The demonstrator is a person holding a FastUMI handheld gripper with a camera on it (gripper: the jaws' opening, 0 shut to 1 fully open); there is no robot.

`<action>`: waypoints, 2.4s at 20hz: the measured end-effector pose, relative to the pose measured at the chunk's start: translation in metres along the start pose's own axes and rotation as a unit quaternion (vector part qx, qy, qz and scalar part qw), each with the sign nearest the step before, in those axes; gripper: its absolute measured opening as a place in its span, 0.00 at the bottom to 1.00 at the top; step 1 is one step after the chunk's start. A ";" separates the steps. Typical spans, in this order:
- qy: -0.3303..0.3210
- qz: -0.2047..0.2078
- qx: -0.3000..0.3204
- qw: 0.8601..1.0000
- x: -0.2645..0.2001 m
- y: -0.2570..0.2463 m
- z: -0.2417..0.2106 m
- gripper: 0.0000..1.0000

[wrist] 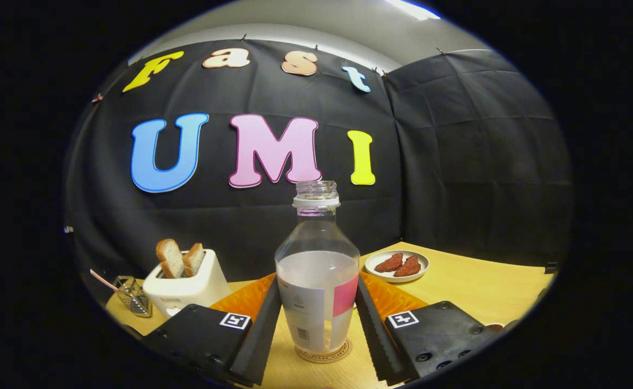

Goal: Take the bottle from table, then pour the juice into the cup, finally place the bottle on the coaster

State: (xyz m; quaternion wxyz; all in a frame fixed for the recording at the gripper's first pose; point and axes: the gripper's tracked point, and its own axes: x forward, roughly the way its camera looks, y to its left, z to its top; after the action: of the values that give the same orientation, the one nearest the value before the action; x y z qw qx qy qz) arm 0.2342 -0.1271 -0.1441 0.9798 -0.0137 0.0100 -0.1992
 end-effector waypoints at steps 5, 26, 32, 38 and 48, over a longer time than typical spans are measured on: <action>0.026 0.004 -0.009 1.000 0.020 0.011 -0.046 0.77; 0.025 0.005 -0.006 1.000 0.032 0.002 -0.080 0.85; 0.036 0.002 -0.004 0.999 0.026 0.002 -0.081 0.96; 0.040 0.008 -0.001 0.999 0.000 0.001 -0.071 0.96; 0.036 0.034 0.001 0.999 -0.072 -0.011 -0.019 0.96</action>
State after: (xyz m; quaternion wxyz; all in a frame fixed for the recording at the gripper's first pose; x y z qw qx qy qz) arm 0.1629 -0.1093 -0.1617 0.9849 -0.0053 0.0461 -0.1665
